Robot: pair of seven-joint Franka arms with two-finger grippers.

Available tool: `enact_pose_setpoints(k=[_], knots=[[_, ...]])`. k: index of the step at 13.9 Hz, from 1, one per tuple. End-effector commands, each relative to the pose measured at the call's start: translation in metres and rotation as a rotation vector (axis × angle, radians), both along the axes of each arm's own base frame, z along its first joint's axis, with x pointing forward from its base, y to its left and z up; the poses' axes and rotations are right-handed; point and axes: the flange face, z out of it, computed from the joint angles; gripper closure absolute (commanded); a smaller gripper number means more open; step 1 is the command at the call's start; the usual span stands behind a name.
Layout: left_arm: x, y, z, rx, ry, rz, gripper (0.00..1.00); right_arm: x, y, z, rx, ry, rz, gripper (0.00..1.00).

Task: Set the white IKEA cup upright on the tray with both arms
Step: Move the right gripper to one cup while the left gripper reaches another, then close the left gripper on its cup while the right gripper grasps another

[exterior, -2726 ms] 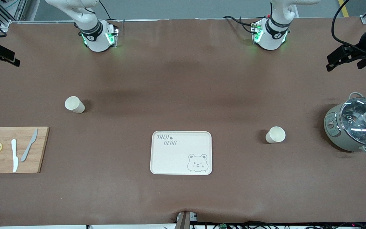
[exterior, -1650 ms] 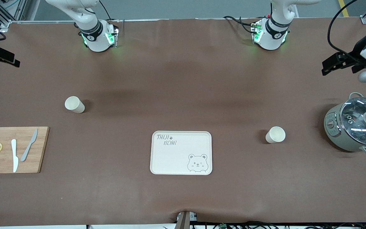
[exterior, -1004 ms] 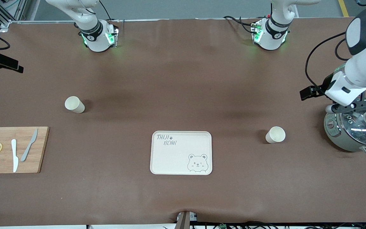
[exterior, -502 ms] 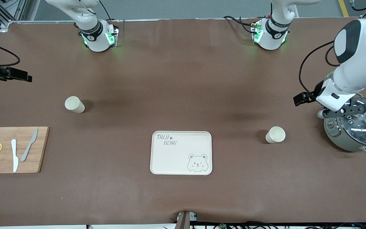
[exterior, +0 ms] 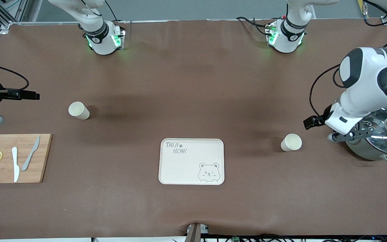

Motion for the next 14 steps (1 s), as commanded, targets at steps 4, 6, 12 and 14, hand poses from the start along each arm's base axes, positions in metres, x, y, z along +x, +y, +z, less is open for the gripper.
enact_pose_setpoints(k=[4,6,12,14], knots=[[0.027,0.007,-0.067,-0.015,-0.055,0.03,0.0,-0.015,-0.02,-0.039,-0.011,0.13,-0.057,0.0],[0.031,0.019,-0.088,-0.019,-0.059,0.049,0.0,-0.02,-0.043,-0.064,-0.01,0.129,-0.103,0.0],[0.019,0.012,-0.131,-0.064,-0.036,0.082,0.0,-0.054,-0.06,-0.126,-0.037,-0.015,-0.12,0.0],[0.01,0.013,-0.138,-0.061,-0.014,0.084,0.0,-0.062,-0.07,-0.148,-0.025,-0.032,-0.1,0.0]])
